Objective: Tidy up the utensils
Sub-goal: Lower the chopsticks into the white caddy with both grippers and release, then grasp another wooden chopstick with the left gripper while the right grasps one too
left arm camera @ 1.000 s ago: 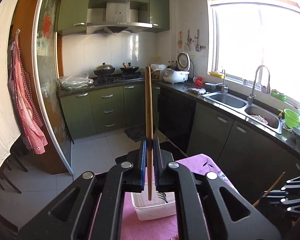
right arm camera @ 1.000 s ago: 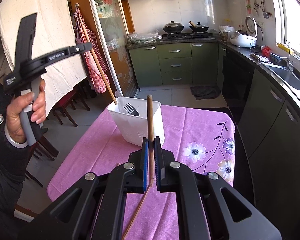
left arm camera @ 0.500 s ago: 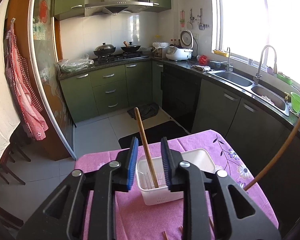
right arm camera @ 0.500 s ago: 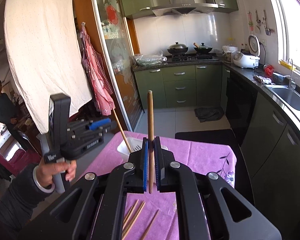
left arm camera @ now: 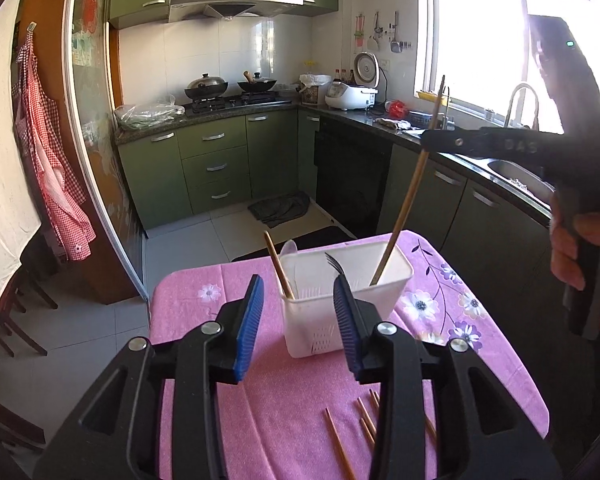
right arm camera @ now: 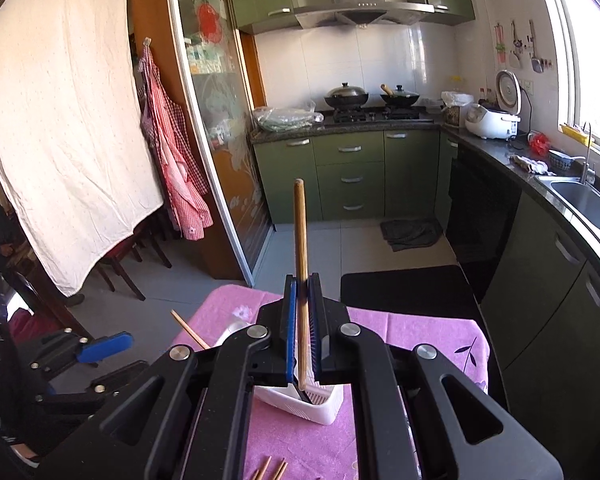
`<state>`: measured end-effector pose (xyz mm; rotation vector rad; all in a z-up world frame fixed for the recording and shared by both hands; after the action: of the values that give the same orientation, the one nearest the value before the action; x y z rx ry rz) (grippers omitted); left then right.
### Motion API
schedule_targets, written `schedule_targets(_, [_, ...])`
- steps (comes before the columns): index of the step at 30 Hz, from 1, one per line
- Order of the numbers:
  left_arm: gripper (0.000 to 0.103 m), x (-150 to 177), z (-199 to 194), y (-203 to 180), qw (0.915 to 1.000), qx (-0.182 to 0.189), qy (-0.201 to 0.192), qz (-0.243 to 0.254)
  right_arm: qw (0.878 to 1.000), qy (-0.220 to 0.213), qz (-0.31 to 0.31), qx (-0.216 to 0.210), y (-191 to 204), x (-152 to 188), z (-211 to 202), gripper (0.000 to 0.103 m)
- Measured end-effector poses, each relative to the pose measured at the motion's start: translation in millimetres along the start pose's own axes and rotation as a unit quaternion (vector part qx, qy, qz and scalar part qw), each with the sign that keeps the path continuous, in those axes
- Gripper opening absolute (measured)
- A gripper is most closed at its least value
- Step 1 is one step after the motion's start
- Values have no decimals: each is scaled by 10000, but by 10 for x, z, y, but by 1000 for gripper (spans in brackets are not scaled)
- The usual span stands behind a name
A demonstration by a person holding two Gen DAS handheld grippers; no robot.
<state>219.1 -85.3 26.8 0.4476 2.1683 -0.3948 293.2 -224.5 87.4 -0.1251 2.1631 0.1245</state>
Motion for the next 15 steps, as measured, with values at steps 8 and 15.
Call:
schedule_targets(8, [35,234,-46,-106,9995,169,283,-19,9987,472,-180,12,98,293,405,8])
schedule_targets(15, [36,430,6,-203,9977,267,612,-57,9993,266,-213,-165,16,502,-107,14])
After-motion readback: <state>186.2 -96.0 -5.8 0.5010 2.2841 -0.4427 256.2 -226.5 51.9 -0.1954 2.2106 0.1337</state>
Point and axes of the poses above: each gripper's, at about its wrist camera, not at the fingertips, and z roughly the way its jaws point, y to its left, x to its underside, the point moved 4 cm from there along z, roughly the way its jaws point, and after that the axes turned 13 degrees about x, right-handed, at the moved point
